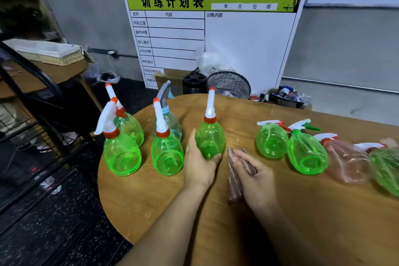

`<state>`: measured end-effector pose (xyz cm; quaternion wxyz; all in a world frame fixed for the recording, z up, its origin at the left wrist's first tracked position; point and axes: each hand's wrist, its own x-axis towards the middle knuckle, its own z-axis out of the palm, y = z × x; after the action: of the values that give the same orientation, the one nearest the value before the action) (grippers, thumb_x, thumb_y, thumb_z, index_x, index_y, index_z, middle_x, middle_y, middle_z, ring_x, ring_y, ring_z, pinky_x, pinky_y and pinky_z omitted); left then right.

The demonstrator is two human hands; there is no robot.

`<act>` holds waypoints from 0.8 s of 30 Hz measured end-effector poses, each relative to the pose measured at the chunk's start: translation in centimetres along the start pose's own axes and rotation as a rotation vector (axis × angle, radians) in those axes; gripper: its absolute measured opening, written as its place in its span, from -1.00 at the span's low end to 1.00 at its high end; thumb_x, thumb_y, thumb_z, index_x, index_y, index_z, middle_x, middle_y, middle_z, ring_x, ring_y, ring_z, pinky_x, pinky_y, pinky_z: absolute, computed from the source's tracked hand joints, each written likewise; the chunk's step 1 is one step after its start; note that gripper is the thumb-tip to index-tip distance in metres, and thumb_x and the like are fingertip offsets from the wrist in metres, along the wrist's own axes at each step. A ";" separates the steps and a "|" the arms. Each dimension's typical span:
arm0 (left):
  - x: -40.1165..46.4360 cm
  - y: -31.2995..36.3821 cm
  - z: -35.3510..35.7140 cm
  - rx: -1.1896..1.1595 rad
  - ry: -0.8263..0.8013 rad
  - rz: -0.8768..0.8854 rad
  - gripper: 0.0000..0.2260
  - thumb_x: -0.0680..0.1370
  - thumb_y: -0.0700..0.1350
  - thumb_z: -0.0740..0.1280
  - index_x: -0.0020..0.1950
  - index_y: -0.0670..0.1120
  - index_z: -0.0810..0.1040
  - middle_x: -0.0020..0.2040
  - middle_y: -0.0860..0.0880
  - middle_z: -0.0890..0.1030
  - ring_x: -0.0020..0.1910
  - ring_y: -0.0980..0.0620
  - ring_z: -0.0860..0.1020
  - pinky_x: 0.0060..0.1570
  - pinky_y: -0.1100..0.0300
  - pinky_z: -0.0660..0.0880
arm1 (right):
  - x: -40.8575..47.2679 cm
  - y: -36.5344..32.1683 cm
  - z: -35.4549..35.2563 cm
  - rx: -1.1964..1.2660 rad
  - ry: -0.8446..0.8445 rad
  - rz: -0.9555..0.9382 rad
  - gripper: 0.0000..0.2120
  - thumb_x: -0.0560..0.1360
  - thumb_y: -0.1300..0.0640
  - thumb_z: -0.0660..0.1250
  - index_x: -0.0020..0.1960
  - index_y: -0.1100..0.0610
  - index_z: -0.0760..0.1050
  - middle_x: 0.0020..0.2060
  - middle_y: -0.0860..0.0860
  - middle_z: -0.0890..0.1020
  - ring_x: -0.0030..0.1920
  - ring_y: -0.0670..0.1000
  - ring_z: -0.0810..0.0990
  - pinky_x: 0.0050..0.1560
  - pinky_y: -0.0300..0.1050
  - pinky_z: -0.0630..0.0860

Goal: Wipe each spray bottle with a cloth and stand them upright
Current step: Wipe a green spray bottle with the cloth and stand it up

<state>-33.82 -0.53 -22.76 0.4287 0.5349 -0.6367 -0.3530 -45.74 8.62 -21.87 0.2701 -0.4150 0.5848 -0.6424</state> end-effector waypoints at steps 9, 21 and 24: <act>5.0 -0.2 2.6 0.047 0.062 -0.027 -0.04 0.39 -0.15 0.67 0.67 -0.06 0.22 0.54 -0.07 0.46 0.52 -0.07 0.42 0.54 0.08 0.30 | 0.6 1.5 -0.9 0.106 0.043 -0.048 -0.74 0.53 0.32 0.48 0.13 0.03 0.72 0.02 -0.23 0.75 0.15 -0.27 0.66 0.15 -0.48 0.45; 1.6 1.2 1.2 0.044 0.044 -0.001 0.07 0.40 -0.07 0.68 0.71 -0.09 0.06 0.66 -0.12 0.20 0.63 -0.07 0.23 0.49 0.34 0.05 | 0.5 1.4 -1.1 0.147 0.036 -0.025 -0.75 0.55 0.31 0.47 0.14 0.04 0.72 0.05 -0.19 0.75 0.15 -0.21 0.68 0.17 -0.43 0.47; -1.3 1.5 0.4 0.048 0.051 0.052 0.04 0.42 -0.05 0.66 0.71 -0.05 0.08 0.66 -0.09 0.20 0.62 0.00 0.20 0.49 0.38 0.05 | -0.2 1.3 -1.7 0.123 0.080 -0.012 -0.75 0.54 0.28 0.49 0.10 -0.02 0.73 0.07 -0.15 0.75 0.19 -0.19 0.66 0.27 -0.34 0.48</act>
<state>-34.70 0.97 -21.81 0.4409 0.5369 -0.6477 -0.3127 -47.29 9.43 -23.16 0.2679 -0.3750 0.5521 -0.6948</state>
